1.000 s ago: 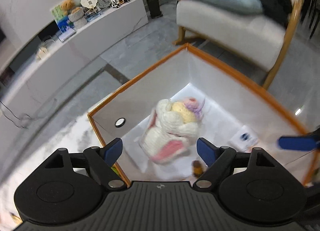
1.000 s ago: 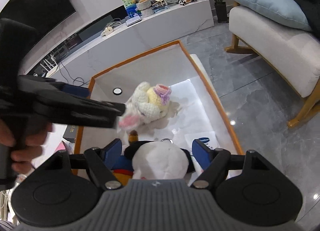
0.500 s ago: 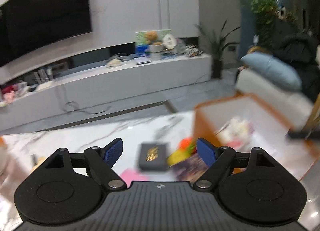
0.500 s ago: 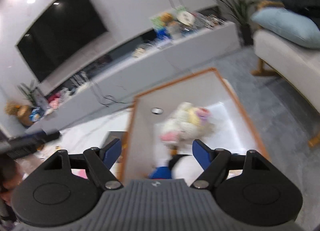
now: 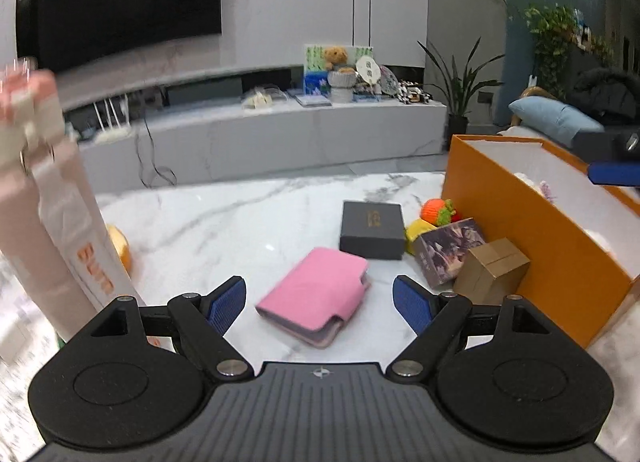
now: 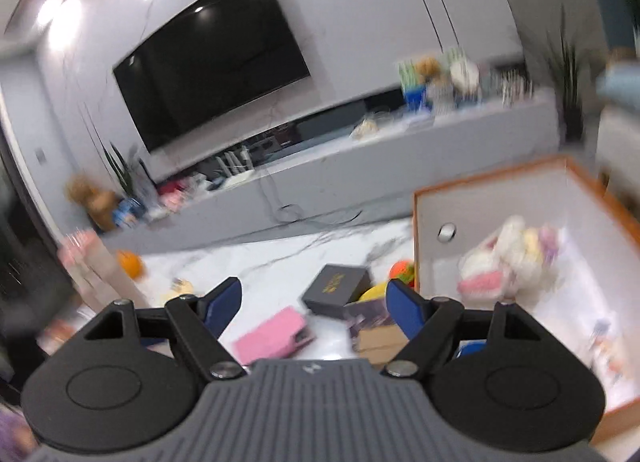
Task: Organize objects
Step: 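Withdraw both tools from the orange box back over the table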
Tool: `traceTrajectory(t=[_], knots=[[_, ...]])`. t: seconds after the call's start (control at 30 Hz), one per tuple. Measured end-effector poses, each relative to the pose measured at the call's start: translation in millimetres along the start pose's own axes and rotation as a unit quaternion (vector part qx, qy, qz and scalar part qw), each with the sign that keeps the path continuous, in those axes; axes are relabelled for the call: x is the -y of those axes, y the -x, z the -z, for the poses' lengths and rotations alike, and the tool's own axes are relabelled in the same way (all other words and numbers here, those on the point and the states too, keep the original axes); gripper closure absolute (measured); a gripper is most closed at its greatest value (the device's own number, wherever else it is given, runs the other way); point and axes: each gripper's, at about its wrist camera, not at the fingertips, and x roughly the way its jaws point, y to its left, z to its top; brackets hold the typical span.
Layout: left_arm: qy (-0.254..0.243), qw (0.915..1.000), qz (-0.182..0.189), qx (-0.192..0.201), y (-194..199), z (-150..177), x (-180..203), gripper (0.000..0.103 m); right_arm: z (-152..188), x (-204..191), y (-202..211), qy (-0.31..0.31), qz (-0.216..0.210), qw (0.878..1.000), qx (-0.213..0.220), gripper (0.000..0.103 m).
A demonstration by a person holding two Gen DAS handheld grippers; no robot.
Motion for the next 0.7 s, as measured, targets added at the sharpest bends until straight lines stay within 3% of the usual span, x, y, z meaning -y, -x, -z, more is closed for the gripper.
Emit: traceTrajectory(t=[0.07,0.17,0.43,0.63,0.7], knots=[[0.011,0.9998,0.018,0.004,3.5,-0.9,-6.1,0.008,7.3,-19.5,-6.0,0.055,0.028,0.998,0.014,0.022],[-0.015,0.9993,0.023,0.025,10.9,1.3,-5.4,0.008,15.7,-30.5,-23.5,0.083,0.028,0.996,-0.019,0.022],[-0.034,0.9991,0.019,0.02,3.4,5.9,1.6,0.008,23.9,-24.6,-50.0,0.052,0.085,0.994,-0.046,0.022],[-0.004,0.9999,0.009,0.004,-2.7,5.3,-6.3,0.008,32.4,-24.0,-61.3,0.022,0.1,0.992,-0.069,0.022],[-0.002,1.0,0.003,0.004,-2.4,5.2,-8.8,0.008,36.0,-32.3,-68.6,0.04,0.129,0.988,-0.073,0.022]])
